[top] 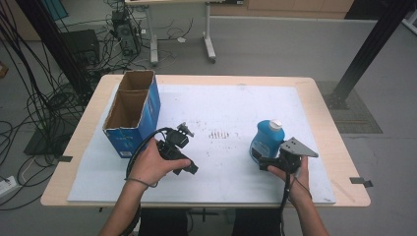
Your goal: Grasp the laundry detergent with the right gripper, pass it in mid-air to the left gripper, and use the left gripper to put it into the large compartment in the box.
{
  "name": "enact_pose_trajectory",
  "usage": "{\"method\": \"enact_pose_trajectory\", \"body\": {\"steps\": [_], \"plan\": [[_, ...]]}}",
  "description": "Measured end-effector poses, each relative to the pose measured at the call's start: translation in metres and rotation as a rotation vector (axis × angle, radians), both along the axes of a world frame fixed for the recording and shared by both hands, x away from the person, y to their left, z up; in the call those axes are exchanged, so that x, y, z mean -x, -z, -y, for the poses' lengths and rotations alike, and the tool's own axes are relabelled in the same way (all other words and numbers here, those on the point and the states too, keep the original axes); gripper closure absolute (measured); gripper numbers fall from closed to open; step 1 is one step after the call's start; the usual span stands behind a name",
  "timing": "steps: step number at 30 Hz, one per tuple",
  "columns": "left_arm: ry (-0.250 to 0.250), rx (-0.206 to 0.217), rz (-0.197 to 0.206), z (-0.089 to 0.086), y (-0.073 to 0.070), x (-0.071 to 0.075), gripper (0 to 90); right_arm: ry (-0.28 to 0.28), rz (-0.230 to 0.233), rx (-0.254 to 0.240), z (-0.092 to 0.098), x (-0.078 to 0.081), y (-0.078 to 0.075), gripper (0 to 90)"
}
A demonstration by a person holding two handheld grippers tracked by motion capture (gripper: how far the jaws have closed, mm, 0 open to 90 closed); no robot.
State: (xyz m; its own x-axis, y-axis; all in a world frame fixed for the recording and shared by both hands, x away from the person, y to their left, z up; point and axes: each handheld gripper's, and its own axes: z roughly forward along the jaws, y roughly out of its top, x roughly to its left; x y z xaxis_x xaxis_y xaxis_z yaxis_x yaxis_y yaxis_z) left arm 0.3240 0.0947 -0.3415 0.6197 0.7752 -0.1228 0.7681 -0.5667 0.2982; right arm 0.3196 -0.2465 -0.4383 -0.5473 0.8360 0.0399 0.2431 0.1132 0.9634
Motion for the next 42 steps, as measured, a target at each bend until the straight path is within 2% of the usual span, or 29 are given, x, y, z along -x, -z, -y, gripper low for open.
{"method": "enact_pose_trajectory", "body": {"steps": [42], "plan": [[0.009, 0.006, -0.002, 0.0023, 0.0001, -0.0009, 9.9, -0.001, 0.002, -0.005, 0.0001, 0.0001, -0.0017, 5.1]]}}
